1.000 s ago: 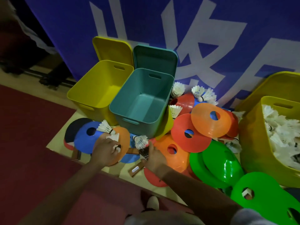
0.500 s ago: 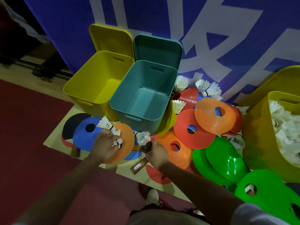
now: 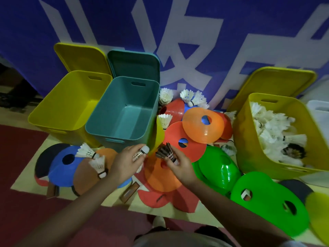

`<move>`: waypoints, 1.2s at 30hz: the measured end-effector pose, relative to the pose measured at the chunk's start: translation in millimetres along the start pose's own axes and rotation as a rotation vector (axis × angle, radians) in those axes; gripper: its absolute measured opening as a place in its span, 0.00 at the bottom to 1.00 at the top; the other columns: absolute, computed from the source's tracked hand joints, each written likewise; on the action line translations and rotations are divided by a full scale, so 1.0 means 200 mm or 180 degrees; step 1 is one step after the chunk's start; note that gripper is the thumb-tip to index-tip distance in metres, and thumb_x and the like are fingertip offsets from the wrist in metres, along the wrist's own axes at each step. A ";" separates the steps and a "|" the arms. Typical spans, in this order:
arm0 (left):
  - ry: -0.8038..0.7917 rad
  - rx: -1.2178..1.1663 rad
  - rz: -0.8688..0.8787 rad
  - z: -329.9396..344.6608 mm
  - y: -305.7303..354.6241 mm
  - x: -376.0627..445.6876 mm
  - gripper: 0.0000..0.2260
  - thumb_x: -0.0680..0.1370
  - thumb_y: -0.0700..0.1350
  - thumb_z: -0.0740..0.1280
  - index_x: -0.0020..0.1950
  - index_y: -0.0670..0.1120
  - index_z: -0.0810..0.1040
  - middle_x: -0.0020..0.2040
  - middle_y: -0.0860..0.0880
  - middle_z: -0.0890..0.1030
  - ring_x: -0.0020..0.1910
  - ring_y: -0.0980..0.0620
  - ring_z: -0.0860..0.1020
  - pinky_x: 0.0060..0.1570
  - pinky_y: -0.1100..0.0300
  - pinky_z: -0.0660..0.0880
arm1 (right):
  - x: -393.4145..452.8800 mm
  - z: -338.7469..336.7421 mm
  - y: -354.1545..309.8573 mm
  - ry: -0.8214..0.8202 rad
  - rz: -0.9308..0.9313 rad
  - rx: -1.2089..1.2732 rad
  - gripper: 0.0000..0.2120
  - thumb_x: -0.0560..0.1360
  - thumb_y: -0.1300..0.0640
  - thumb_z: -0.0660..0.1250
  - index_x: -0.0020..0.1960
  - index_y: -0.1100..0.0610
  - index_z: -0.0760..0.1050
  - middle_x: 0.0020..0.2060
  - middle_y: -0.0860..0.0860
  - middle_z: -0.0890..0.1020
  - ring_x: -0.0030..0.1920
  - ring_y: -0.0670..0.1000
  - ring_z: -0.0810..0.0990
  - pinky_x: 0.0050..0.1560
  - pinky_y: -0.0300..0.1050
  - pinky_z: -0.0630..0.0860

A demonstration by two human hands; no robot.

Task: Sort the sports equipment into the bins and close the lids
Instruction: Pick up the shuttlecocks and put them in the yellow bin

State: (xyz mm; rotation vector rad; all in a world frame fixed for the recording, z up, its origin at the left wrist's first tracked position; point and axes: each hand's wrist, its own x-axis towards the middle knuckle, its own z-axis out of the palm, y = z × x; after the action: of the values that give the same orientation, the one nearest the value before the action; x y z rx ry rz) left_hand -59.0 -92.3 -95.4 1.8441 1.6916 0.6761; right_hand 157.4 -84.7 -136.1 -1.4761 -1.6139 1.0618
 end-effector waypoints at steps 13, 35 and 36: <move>-0.0273 -0.0598 0.0656 0.57 0.81 0.31 0.26 0.75 0.59 0.58 0.66 0.45 0.75 0.59 0.48 0.80 0.56 0.53 0.76 0.53 0.60 0.72 | -0.13 -1.00 0.16 0.1174 0.0054 0.0343 0.20 0.74 0.65 0.69 0.64 0.52 0.73 0.56 0.41 0.78 0.55 0.29 0.75 0.57 0.27 0.69; -0.0356 -0.0958 0.0380 1.39 1.69 0.77 0.15 0.80 0.47 0.64 0.66 0.54 0.70 0.64 0.49 0.75 0.65 0.51 0.72 0.54 0.56 0.72 | -0.17 -2.07 0.68 0.1601 0.0429 -0.1334 0.26 0.77 0.48 0.65 0.73 0.52 0.65 0.65 0.49 0.76 0.59 0.52 0.78 0.54 0.46 0.73; -0.0328 -0.0967 0.0342 1.41 1.71 0.77 0.15 0.80 0.47 0.63 0.66 0.52 0.70 0.64 0.48 0.75 0.63 0.49 0.73 0.50 0.57 0.72 | -0.17 -2.06 0.69 0.1647 0.0414 -0.1359 0.26 0.77 0.48 0.65 0.73 0.52 0.65 0.65 0.49 0.76 0.58 0.53 0.78 0.53 0.46 0.74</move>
State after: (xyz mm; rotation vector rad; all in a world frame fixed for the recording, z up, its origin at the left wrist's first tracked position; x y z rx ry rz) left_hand 394.5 24.0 -63.9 1.7295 1.3489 0.8181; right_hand 590.3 -68.3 -85.8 -1.9590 -1.4251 0.3467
